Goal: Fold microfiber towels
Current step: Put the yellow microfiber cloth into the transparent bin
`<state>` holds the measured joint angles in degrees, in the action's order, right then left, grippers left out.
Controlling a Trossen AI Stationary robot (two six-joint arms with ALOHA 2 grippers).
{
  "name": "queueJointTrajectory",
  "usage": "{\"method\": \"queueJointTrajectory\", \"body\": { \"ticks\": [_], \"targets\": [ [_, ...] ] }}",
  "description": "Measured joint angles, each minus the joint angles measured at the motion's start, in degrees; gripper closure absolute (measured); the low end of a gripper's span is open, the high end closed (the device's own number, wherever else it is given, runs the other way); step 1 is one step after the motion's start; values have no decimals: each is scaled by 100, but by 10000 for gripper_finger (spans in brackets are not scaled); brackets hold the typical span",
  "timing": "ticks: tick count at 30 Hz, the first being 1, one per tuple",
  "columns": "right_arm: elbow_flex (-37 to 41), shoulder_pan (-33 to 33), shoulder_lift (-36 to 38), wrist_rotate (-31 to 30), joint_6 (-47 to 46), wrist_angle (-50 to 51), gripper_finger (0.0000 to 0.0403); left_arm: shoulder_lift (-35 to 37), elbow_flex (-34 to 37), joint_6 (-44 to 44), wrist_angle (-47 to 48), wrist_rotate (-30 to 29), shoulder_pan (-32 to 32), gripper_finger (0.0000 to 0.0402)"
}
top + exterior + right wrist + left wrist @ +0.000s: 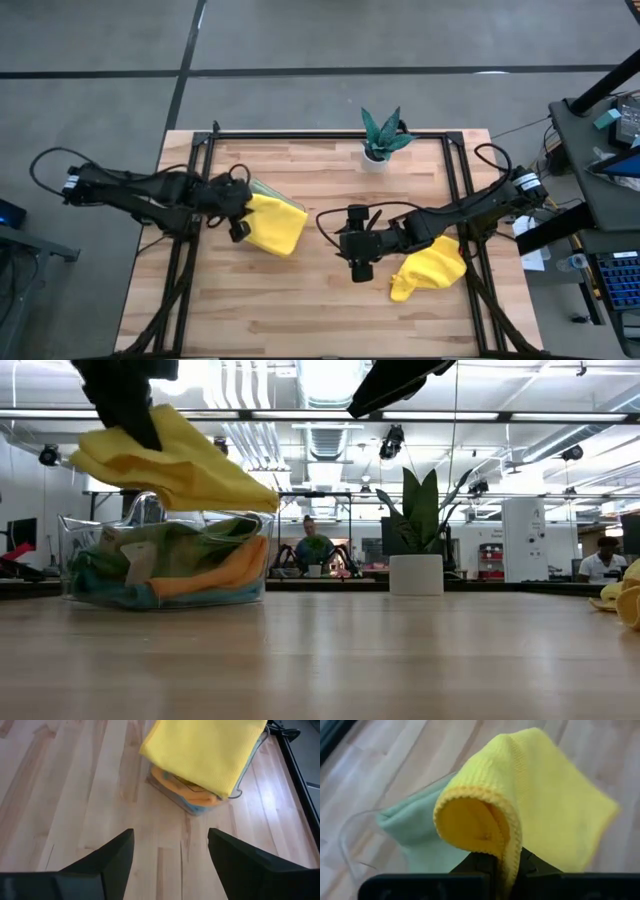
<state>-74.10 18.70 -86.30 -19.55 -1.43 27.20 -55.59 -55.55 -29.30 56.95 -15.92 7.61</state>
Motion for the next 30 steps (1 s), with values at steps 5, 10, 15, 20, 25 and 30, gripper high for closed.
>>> {"method": "queueJointTrajectory", "body": {
  "ticks": [5,10,15,20,25,30],
  "targets": [
    [21,0,0,0,-3,-6,158,-173,57,752,121,41,-412,402],
    [46,0,0,0,-4,-2,156,-377,63,1263,374,44,-807,401],
    [91,0,0,0,-7,-17,158,-625,68,1638,406,47,-1139,401],
    [162,0,0,1,-62,-49,158,-941,68,1670,477,52,-1377,401],
    [232,0,-2,0,-103,-48,158,-1279,68,1635,502,-13,-1515,386],
    [265,0,-2,0,-116,-96,158,-1558,68,1631,498,-94,-1598,326]
  ]
}}
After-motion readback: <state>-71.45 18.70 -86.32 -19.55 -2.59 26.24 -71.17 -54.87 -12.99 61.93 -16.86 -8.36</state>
